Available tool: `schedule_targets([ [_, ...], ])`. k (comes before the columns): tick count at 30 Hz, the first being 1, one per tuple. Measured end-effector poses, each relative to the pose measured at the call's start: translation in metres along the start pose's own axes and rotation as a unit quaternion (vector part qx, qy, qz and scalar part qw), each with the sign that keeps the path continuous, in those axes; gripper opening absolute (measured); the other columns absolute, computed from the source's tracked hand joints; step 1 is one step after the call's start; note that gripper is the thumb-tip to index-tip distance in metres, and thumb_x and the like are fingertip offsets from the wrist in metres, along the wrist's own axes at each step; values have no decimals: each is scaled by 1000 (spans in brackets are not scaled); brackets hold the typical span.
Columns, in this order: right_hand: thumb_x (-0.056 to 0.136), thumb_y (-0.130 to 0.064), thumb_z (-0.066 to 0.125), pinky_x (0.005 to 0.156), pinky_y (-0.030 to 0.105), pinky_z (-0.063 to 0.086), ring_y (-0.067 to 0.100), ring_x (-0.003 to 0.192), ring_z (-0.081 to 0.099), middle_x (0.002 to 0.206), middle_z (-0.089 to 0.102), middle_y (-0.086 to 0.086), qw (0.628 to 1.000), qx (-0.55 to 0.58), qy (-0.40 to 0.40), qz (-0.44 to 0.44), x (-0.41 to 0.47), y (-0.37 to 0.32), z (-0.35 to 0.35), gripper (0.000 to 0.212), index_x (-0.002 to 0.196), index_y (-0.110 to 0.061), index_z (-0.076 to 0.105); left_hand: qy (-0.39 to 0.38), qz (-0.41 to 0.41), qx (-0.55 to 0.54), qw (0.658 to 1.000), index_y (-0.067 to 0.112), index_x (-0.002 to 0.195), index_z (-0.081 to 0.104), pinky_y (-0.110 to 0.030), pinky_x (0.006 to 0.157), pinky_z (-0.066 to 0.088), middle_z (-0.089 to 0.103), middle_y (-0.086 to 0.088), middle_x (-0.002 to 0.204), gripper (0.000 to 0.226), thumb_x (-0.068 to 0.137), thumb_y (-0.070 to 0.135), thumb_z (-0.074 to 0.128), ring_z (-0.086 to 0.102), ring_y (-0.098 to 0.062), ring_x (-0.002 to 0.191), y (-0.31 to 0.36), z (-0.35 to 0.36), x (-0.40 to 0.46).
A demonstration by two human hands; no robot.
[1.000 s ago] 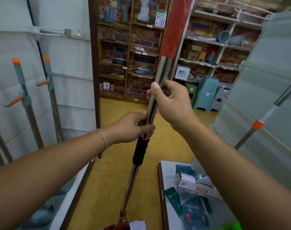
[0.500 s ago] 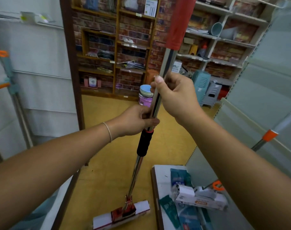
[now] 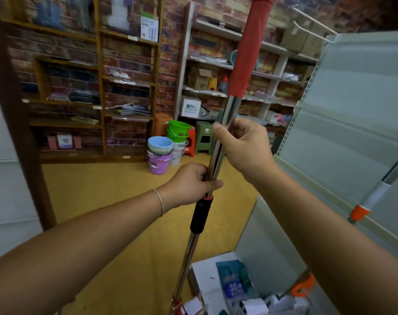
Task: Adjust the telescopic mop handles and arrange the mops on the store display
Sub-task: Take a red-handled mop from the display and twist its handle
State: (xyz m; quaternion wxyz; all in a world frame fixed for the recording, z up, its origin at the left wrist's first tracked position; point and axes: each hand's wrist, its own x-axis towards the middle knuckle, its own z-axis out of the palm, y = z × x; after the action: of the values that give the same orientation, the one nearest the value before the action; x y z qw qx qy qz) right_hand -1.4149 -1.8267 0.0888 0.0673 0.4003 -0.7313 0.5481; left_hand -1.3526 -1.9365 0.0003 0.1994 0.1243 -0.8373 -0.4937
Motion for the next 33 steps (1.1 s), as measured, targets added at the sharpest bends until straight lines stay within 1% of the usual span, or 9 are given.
schedule_targets([
  [4, 93, -37, 64, 55, 29, 41, 9, 54, 48, 64, 57, 10, 999, -18, 30, 19, 29, 18, 4, 37, 85, -1, 68, -31, -3, -25, 999, 5, 83, 65, -35, 72, 51, 71, -11, 78, 27, 84, 30, 73, 65, -21, 70, -8, -1, 41],
  [7, 92, -37, 66, 63, 36, 53, 20, 65, 63, 79, 71, 17, 998, -31, 51, 34, 53, 40, 5, 32, 85, -6, 69, -69, 5, -85, 994, 3, 91, 68, -43, 87, 55, 74, -16, 90, 25, 87, 28, 70, 70, -31, 88, -14, 0, 75],
  [10, 90, -34, 68, 75, 50, 59, 31, 82, 71, 86, 73, 17, 997, -21, 57, 45, 76, 65, 5, 25, 87, -9, 70, -100, 18, -135, 986, 0, 99, 67, -37, 93, 52, 73, -20, 101, 20, 93, 18, 63, 70, -28, 98, -15, 2, 107],
  [14, 91, -34, 68, 78, 51, 58, 31, 85, 71, 90, 73, 18, 998, -20, 45, 45, 111, 93, 3, 26, 90, -7, 70, -125, 16, -200, 972, 2, 100, 64, -29, 82, 56, 72, -17, 96, 14, 93, 13, 62, 71, -23, 88, -25, 10, 150],
  [16, 91, -35, 67, 75, 48, 60, 32, 82, 71, 91, 72, 22, 998, -18, 39, 38, 132, 105, -1, 29, 90, -6, 69, -121, 13, -212, 970, 2, 98, 64, -29, 77, 57, 70, -15, 91, 10, 92, 10, 61, 70, -24, 84, -25, 13, 172],
  [20, 93, -34, 66, 56, 35, 47, 22, 59, 56, 87, 69, 26, 999, -25, 33, 27, 169, 121, -12, 32, 88, -2, 67, -120, 24, -203, 971, -6, 100, 64, -30, 76, 59, 68, -18, 90, 14, 92, 6, 61, 68, -27, 84, -14, 20, 216],
  [22, 92, -34, 66, 57, 38, 49, 26, 62, 60, 84, 70, 23, 999, -27, 41, 21, 188, 129, -22, 31, 88, -3, 67, -119, 28, -197, 973, -9, 101, 63, -28, 73, 59, 68, -21, 91, 18, 91, 6, 63, 68, -28, 83, -7, 25, 238],
  [26, 91, -37, 67, 54, 32, 47, 19, 57, 55, 76, 67, 17, 997, -51, 53, 13, 219, 142, -38, 26, 87, -11, 68, -117, 25, -200, 972, -5, 95, 65, -22, 61, 56, 69, -20, 88, 12, 88, 5, 66, 69, -26, 79, 5, 36, 273],
  [33, 92, -43, 63, 56, 37, 49, 21, 59, 56, 79, 67, 24, 995, -62, 74, 15, 261, 157, -47, 41, 91, -3, 67, -129, 27, -188, 973, 3, 86, 68, -18, 58, 52, 71, -19, 86, 5, 85, 7, 71, 71, -23, 76, 7, 45, 321],
])
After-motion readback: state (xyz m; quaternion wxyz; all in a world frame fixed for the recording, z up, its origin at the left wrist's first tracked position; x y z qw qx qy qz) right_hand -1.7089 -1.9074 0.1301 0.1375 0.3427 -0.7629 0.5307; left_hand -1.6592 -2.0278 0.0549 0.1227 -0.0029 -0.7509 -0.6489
